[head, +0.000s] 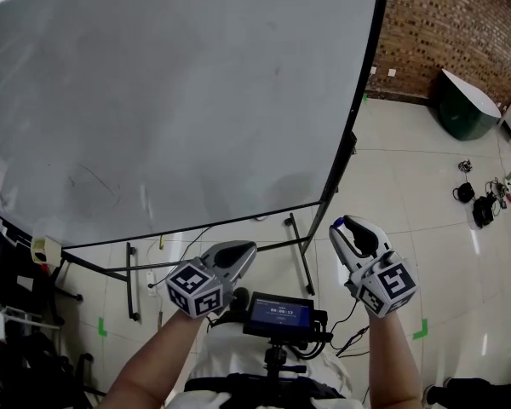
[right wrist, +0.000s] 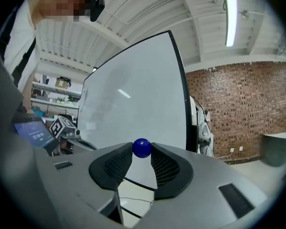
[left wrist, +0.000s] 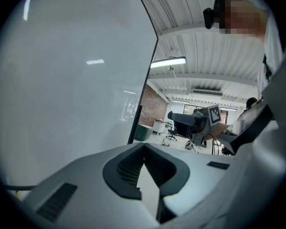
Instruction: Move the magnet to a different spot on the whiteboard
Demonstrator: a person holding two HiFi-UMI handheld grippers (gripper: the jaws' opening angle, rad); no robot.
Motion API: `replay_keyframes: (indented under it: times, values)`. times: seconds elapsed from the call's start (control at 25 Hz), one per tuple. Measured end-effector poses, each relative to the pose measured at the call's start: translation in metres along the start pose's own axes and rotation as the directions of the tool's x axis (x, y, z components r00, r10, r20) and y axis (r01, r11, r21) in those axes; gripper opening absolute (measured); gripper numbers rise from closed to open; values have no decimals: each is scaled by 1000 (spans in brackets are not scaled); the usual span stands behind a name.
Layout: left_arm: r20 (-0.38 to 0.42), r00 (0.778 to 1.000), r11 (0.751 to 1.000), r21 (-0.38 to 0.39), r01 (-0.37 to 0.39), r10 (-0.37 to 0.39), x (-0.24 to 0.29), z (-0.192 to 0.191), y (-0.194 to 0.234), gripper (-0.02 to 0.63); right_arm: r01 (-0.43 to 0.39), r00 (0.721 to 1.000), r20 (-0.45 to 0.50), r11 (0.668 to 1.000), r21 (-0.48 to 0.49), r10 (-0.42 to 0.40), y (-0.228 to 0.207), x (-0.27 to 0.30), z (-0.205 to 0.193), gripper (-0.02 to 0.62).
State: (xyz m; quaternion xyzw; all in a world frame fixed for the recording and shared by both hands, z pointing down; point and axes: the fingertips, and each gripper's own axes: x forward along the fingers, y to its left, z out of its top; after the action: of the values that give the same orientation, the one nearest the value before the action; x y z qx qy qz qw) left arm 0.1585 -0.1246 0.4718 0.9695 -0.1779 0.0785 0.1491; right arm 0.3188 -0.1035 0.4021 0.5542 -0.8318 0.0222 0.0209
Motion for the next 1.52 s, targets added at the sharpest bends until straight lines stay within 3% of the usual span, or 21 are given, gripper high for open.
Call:
replay_keyframes:
  times: [0.24,0.48,0.76,1.0,1.52]
  values:
    - [-7,1000,1000,6,11,-11,3,-8,-15,34,-37,999,8,992,117,36,13,-22,-32,155]
    - [-10,1000,1000,4,16,-16,-5,-16,-18,34,-49,999,14,983,175,47,33,-31,-53,155]
    - [-7,1000,1000,18,-2,2,-30,-13,-6,34,-84,996,60,972,220,72,60,-24,-62,155]
    - [4,999,998,-36,-43,43,-68,-21,20,34,-100,995,52,968,231,91,92,-8,-60,155]
    - [13,998,997,-56,-57,57,-117,-31,32,35,-91,996,30,963,253,87,136,7,-57,155]
